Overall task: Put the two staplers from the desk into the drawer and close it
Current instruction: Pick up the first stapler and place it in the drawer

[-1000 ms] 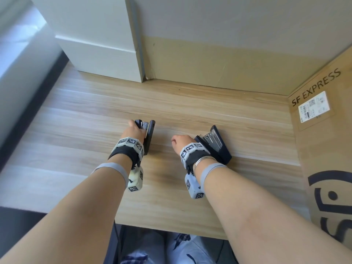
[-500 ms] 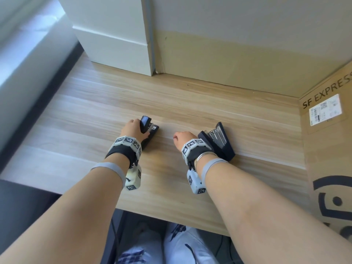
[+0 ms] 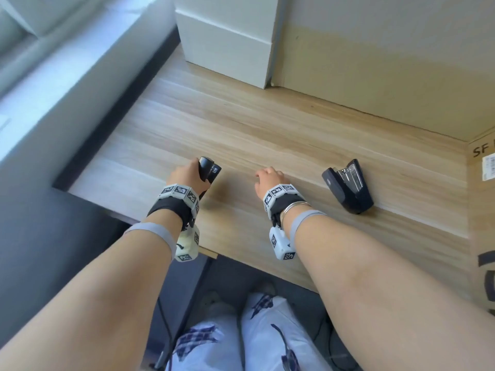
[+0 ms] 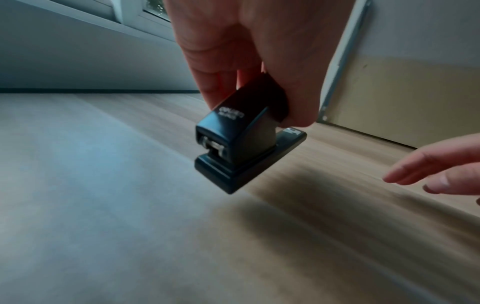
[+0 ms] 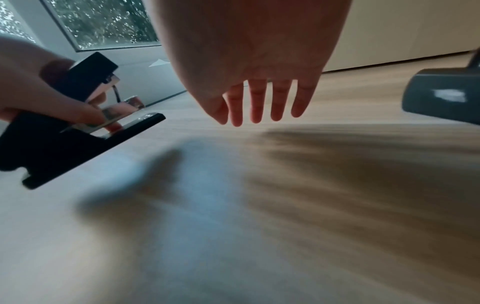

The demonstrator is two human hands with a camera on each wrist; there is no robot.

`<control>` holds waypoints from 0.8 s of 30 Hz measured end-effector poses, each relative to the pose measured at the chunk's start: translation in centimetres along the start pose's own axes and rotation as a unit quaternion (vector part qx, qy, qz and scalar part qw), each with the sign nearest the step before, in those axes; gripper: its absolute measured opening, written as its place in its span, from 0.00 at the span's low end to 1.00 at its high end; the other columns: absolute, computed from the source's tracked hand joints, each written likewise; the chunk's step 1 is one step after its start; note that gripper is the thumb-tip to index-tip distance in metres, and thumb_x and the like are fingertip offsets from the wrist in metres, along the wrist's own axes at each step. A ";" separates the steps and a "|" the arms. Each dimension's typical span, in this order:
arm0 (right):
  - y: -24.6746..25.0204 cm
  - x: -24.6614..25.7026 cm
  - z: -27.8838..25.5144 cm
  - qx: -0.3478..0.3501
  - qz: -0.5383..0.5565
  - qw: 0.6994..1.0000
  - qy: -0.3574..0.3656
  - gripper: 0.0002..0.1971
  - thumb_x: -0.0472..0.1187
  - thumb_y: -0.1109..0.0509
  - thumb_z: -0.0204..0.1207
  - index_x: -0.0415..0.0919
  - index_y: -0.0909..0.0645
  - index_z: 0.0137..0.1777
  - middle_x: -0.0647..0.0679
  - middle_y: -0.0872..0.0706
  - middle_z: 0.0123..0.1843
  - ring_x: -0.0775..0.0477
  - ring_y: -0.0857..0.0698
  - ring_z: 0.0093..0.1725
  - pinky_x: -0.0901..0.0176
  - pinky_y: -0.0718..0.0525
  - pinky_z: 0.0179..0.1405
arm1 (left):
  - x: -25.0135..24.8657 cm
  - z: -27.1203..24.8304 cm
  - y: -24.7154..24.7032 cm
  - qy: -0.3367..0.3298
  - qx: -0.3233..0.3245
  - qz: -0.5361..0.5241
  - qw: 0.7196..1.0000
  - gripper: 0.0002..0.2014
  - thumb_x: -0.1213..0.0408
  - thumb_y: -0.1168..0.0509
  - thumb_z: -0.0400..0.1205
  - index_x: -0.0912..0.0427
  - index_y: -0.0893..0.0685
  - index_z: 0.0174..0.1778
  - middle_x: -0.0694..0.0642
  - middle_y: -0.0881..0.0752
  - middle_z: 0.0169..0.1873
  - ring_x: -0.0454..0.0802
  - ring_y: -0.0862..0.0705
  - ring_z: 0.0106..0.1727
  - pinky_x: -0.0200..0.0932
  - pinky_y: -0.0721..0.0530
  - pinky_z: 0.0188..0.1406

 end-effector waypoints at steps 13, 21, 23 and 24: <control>-6.8 14.3 -1.5 -0.004 -0.024 0.997 0.078 0.27 0.39 0.42 0.82 0.49 0.39 0.81 0.50 0.44 0.86 0.42 0.50 0.86 0.44 0.50 0.83 | 23.7 -10.1 2.5 0.151 -0.135 -0.083 0.976 0.12 0.62 0.37 0.73 0.60 0.23 0.51 0.60 0.16 0.51 0.64 0.18 0.53 0.53 0.19 0.49; -9.8 16.5 -2.3 -0.062 -0.037 0.997 0.041 0.29 0.46 0.49 0.84 0.55 0.52 0.84 0.53 0.55 0.88 0.42 0.56 0.87 0.40 0.58 0.84 | 31.7 -11.4 -4.8 0.212 -0.087 -0.106 0.968 0.12 0.61 0.36 0.72 0.58 0.23 0.50 0.59 0.16 0.51 0.63 0.17 0.53 0.53 0.18 0.48; -10.3 16.4 -2.2 -0.060 -0.052 0.996 0.038 0.30 0.48 0.51 0.84 0.56 0.56 0.84 0.54 0.58 0.88 0.43 0.59 0.86 0.40 0.59 0.84 | 32.7 -10.6 -7.2 0.212 -0.058 -0.103 0.970 0.12 0.60 0.35 0.71 0.58 0.25 0.49 0.59 0.16 0.51 0.63 0.17 0.53 0.53 0.19 0.46; -10.4 16.3 -2.1 -0.062 -0.058 0.996 0.038 0.30 0.48 0.51 0.85 0.57 0.57 0.84 0.54 0.59 0.87 0.43 0.59 0.86 0.40 0.60 0.84 | 33.0 -10.2 -8.3 0.214 -0.045 -0.100 0.971 0.12 0.60 0.35 0.71 0.58 0.25 0.49 0.59 0.16 0.51 0.62 0.17 0.53 0.52 0.19 0.46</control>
Point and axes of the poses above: each hand's wrist, its own z-axis towards the middle knuckle, its own y-axis out of the back of the hand, x = y × z, the point moved 10 cm from there along z, towards the middle knuckle
